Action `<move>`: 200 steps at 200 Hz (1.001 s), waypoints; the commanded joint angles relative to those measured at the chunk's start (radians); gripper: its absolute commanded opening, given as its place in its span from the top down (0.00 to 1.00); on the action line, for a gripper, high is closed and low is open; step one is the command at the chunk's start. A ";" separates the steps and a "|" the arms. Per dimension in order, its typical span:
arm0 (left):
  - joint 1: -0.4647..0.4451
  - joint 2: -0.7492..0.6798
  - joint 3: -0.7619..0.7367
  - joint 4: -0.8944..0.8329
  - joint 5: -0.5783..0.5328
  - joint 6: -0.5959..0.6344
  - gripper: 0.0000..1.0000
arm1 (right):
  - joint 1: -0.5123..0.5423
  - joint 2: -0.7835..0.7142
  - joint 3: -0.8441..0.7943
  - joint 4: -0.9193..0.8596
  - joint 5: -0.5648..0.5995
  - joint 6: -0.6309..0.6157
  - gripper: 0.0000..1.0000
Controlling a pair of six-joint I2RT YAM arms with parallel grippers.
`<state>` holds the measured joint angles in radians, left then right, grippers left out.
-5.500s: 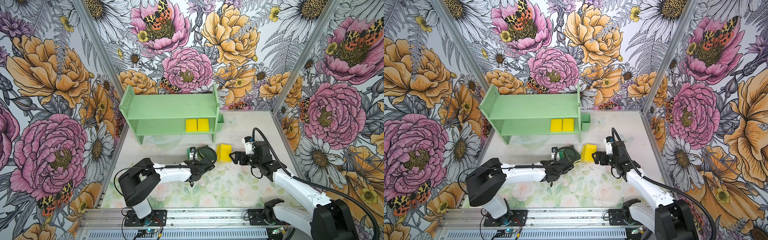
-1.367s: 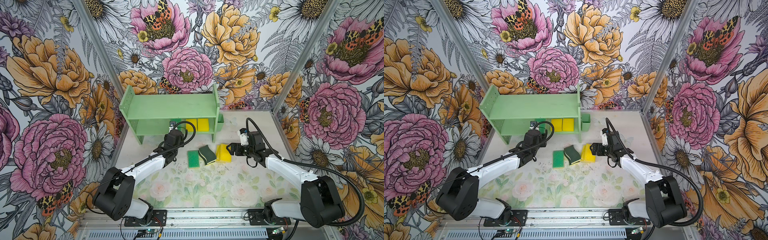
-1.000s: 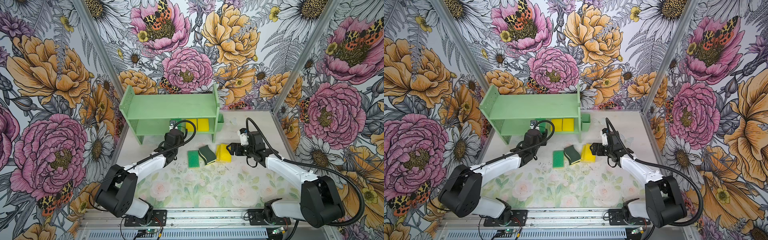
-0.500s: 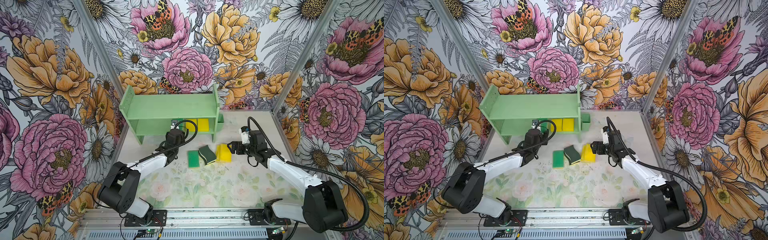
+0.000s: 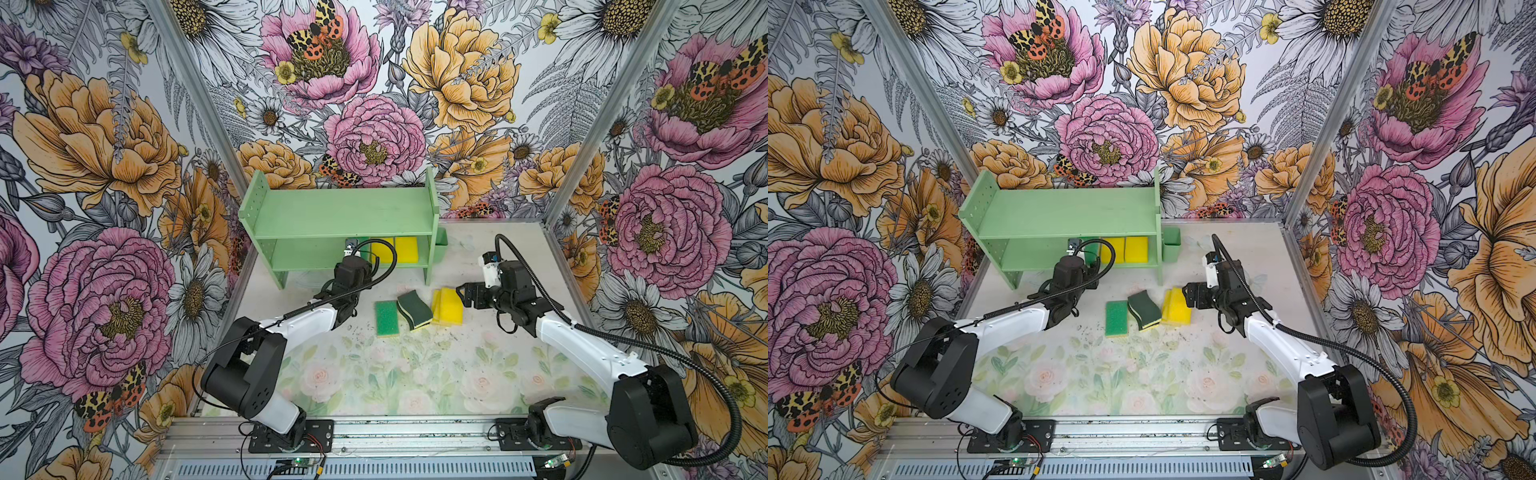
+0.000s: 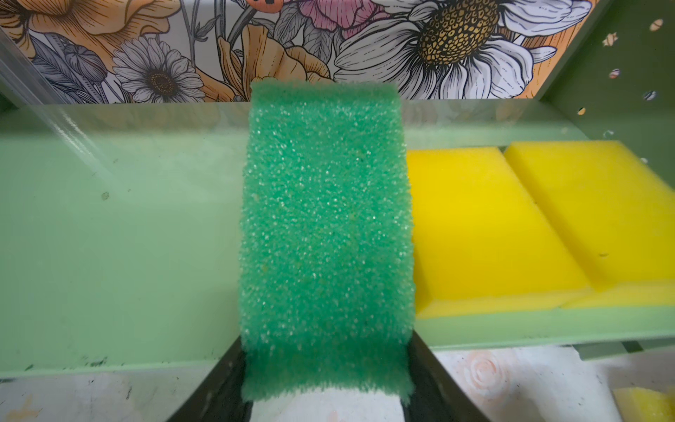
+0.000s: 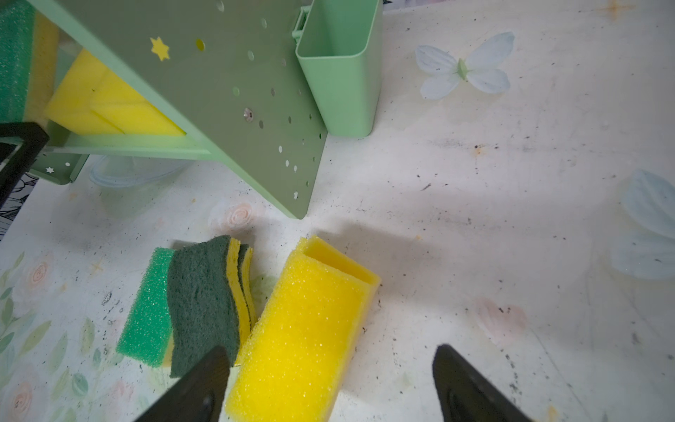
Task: Place and organize the cleaning sponges onto the shelf
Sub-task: 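Carry the bright green sponge onto the lower shelf beside the yellow sponges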
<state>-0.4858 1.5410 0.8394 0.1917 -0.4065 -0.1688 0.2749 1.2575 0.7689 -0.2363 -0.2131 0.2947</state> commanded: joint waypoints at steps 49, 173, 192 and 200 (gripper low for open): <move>0.012 0.006 0.014 0.060 -0.064 0.008 0.41 | 0.001 0.005 -0.005 0.003 0.008 -0.031 0.11; 0.075 -0.031 -0.095 0.173 0.007 0.043 0.40 | 0.003 0.030 0.004 0.005 0.001 -0.008 0.11; 0.078 -0.029 -0.099 0.182 0.005 0.054 0.40 | 0.003 0.032 0.008 0.005 0.001 -0.005 0.11; 0.080 -0.025 -0.101 0.194 0.012 0.058 0.40 | 0.003 0.033 0.008 0.005 0.001 -0.003 0.11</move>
<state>-0.4171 1.5372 0.7528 0.3271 -0.4278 -0.1329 0.2749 1.2793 0.7681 -0.2359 -0.2131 0.2794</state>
